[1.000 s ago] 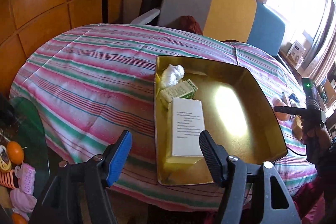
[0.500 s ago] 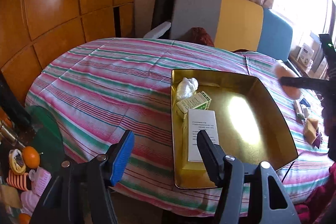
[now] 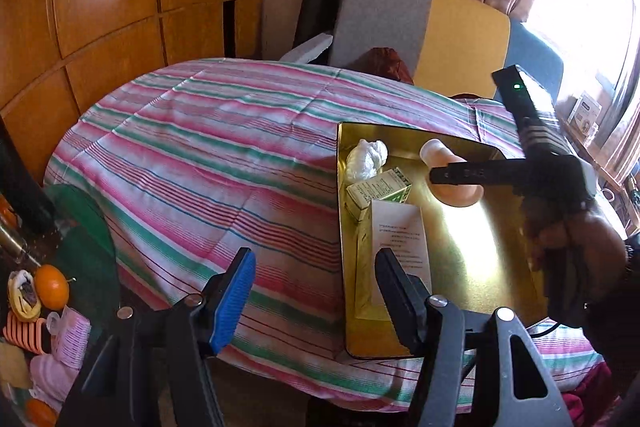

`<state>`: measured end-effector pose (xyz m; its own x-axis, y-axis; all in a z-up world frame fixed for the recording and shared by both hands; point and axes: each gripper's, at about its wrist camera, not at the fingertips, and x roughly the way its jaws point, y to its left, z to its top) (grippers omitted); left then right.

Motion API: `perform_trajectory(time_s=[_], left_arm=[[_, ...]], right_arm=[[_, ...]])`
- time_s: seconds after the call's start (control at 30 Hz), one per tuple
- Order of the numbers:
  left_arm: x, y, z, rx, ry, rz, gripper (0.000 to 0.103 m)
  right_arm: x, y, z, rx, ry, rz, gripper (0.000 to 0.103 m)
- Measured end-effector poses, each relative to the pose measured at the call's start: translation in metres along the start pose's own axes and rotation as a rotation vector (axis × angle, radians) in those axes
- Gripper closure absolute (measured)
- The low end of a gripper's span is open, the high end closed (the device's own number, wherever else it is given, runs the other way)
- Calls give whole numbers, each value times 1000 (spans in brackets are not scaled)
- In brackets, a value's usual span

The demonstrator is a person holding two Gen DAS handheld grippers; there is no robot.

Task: Organize objects
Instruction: 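Carry the peach silicone cup into the tray and open the right gripper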

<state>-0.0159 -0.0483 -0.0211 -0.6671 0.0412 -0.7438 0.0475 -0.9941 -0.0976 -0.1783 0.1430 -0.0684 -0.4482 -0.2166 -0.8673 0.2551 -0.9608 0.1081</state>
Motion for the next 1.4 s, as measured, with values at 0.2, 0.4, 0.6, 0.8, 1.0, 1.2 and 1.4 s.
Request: perform_trajectory(time_s=[0.2, 0.4, 0.6, 0.8, 1.0, 1.2, 1.4], left_arm=[[6, 6, -1, -21, 21, -8, 40], [12, 9, -1, -32, 37, -13, 40], [15, 11, -2, -37, 51, -21, 40], [13, 9, -4, -43, 54, -29, 40], [13, 8, -4, -42, 64, -35, 40], [12, 8, -4, -42, 61, -39, 40], [10, 7, -3, -34, 50, -36, 40]], right_arm=[[19, 1, 5, 13, 25, -12, 51], [28, 4, 8, 13, 33, -21, 51], [31, 7, 12, 13, 32, -23, 51], [32, 5, 10, 46, 24, 36, 49], [29, 0, 11, 81, 7, 43, 36], [21, -7, 11, 104, -1, 44, 28], [5, -13, 7, 119, -39, 47, 23]])
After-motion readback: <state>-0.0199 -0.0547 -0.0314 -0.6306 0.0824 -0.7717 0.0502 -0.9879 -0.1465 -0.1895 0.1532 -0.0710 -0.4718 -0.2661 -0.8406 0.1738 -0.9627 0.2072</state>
